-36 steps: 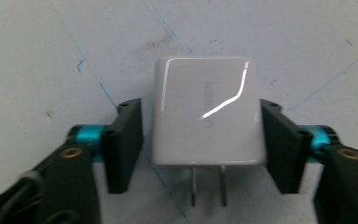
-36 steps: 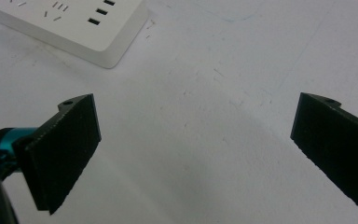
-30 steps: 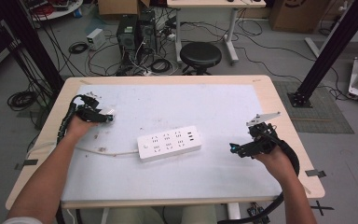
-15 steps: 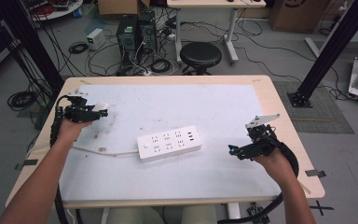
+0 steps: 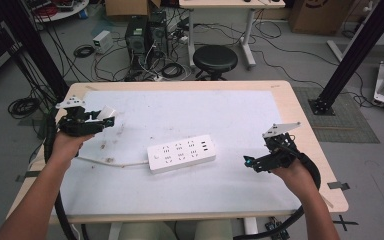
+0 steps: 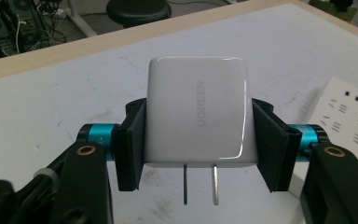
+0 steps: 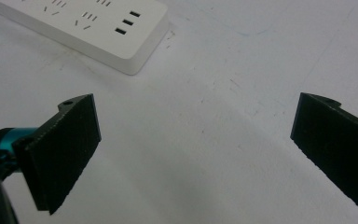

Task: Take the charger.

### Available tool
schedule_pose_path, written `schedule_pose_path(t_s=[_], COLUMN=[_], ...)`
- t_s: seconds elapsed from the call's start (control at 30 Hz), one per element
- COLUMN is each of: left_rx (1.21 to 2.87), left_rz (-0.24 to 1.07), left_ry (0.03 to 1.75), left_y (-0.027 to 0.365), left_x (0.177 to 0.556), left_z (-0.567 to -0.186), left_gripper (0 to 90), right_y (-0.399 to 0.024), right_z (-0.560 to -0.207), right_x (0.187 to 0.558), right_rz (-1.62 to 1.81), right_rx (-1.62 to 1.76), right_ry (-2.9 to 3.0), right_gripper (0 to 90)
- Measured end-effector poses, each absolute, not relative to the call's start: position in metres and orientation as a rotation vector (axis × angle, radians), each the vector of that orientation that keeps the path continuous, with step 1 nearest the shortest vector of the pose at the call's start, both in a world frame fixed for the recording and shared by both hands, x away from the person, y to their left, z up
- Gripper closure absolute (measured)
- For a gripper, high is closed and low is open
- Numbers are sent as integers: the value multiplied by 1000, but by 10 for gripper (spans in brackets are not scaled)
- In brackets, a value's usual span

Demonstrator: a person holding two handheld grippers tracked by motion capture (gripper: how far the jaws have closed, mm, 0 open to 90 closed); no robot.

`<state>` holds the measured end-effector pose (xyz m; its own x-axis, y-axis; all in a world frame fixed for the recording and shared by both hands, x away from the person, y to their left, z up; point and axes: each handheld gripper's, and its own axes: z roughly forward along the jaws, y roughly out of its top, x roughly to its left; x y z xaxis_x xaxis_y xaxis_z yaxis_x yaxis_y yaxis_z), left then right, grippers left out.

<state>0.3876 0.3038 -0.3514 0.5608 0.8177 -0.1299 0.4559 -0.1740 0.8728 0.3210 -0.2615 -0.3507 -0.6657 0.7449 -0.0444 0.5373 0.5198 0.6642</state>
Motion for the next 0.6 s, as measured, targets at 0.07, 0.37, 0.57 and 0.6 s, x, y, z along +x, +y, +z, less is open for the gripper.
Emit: schedule_pose_path(t_s=[0.07,0.37,0.57,0.6], left_rx=[1804,1814,1831,1833], left_rz=[466,465,459,457], left_ry=[1028,955,875,864], left_y=[301,289,280,279], left_x=[377,348,337,336], left_z=[-345,-338,-336,-335], left_gripper=[426,426,425,425], right_y=[-260,-252,-251,-251], right_z=[-350,-344,-339,-339], right_x=[320,313,312,312], right_rz=[901,925,924,924], right_rx=[1067,1014,989,989], right_ry=[2441,2449,2446,2446], right_gripper=[12,12,12,12])
